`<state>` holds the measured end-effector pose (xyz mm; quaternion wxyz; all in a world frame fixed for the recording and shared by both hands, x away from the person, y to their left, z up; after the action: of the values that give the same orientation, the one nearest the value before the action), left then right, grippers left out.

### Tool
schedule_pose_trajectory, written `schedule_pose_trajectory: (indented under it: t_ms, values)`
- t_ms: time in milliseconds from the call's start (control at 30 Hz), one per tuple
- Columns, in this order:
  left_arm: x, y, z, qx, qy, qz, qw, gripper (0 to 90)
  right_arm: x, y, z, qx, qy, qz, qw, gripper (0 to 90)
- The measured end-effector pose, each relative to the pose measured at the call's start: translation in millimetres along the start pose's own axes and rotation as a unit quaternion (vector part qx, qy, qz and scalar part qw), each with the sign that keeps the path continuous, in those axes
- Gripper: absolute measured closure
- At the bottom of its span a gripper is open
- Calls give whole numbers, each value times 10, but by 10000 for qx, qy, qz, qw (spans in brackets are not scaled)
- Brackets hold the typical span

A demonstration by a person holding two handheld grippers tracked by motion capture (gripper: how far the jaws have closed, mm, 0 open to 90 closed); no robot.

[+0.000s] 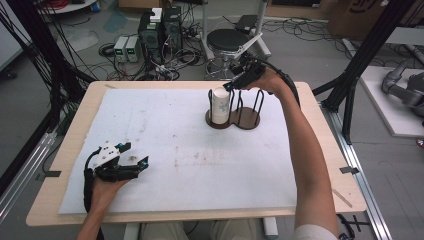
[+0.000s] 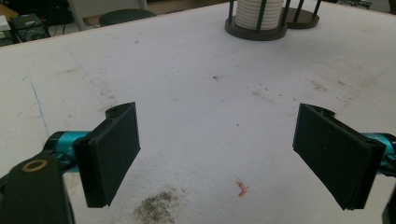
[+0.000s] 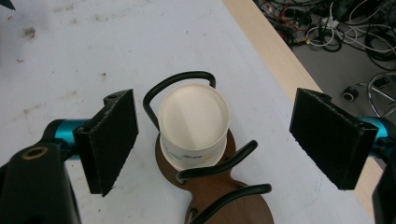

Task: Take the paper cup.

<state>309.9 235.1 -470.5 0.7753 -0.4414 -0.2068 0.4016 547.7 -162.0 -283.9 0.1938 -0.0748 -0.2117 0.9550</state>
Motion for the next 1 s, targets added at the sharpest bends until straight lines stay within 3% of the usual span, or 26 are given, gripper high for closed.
schedule_pose_trajectory:
  t_ms: [567,1000]
  values:
    - [-4,-2,-5,20,-11,-31,10000,146,42,-89,-289,710,-196,233,9970,168]
    - [-4,-3,-8,44,-9,-29,10000,146,55,-140,-423,855,-224,224,9958,168]
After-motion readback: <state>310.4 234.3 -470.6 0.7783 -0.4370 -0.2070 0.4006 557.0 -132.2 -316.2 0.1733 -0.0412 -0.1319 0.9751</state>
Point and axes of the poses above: each handheld gripper's, and its own axes: z roughly backward along the jaws, y roughly out of its underside, x roughly to its left, the point moved 2 cm from there along -z, roughly forward along the jaws, and after that the axes turned 13 degrees about x, right-handed, at the moved point
